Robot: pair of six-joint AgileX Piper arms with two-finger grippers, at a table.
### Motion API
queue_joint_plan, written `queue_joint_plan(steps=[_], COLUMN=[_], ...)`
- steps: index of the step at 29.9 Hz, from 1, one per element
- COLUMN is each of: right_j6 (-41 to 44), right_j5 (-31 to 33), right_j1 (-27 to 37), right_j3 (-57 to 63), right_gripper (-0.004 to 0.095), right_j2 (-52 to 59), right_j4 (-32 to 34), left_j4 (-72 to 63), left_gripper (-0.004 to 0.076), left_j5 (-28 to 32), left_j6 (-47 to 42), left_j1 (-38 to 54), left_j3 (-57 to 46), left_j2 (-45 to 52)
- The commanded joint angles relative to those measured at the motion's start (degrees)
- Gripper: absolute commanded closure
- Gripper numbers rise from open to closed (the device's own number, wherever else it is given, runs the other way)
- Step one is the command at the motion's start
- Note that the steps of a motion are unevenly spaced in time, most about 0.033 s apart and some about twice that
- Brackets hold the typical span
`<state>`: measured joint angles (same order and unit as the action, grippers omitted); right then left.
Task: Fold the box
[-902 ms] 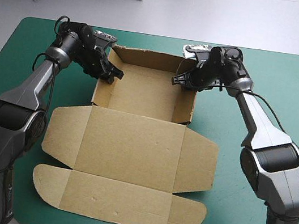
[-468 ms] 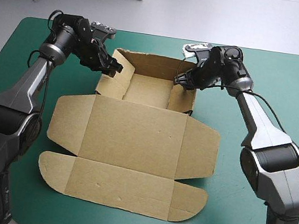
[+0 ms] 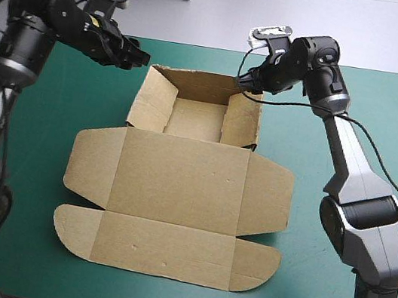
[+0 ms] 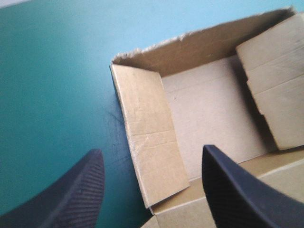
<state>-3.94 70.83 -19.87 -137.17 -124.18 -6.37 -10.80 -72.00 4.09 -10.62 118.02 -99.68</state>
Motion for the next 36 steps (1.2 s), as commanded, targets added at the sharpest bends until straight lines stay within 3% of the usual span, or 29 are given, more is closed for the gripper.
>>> queue_joint_plan(steps=[1,7,11,21,23,26,27,33,36], right_j6=[1.0,2.8,5.2,5.4,5.4,5.1,5.1,5.1,5.3], right_j5=[1.3,1.3,1.3,1.3,1.3,1.3,1.3,1.3,1.3], right_j1=[0.1,0.1,0.1,0.1,0.1,0.1,0.1,3.5,7.0], right_j3=[-2.6,-1.4,1.3,6.2,6.2,6.2,6.2,6.2,6.2], right_gripper=[0.0446,0.0445,0.0447,0.0456,0.055,0.0876,0.0921,0.0913,0.0913], right_j2=[3.8,3.1,2.6,0.8,0.4,0.2,0.2,2.3,4.8], right_j4=[0.7,0.8,0.8,-0.1,-0.9,0.5,1.2,3.3,5.6], left_j4=[-2.1,-2.1,-1.5,0.1,0.1,0.1,0.1,1.3,4.3], left_gripper=[0.0287,0.0287,0.0295,0.0404,0.0439,0.0515,0.0549,0.0735,0.0734], left_j5=[-1.9,-1.9,-1.9,-1.9,-1.9,-1.9,-1.9,-1.9,-1.9], left_j6=[-0.7,0.6,1.0,1.0,1.0,1.3,1.8,2.5,2.5], left_j1=[-0.3,-0.3,-0.3,-0.3,-0.3,-0.3,-0.3,-0.3,-0.3], left_j3=[1.2,-7.4,-18.8,-40.9,-42.6,-44.6,-45.0,-45.9,-45.9], left_j2=[9.6,23.1,31.8,48.4,50.5,53.4,54.1,55.7,55.7])
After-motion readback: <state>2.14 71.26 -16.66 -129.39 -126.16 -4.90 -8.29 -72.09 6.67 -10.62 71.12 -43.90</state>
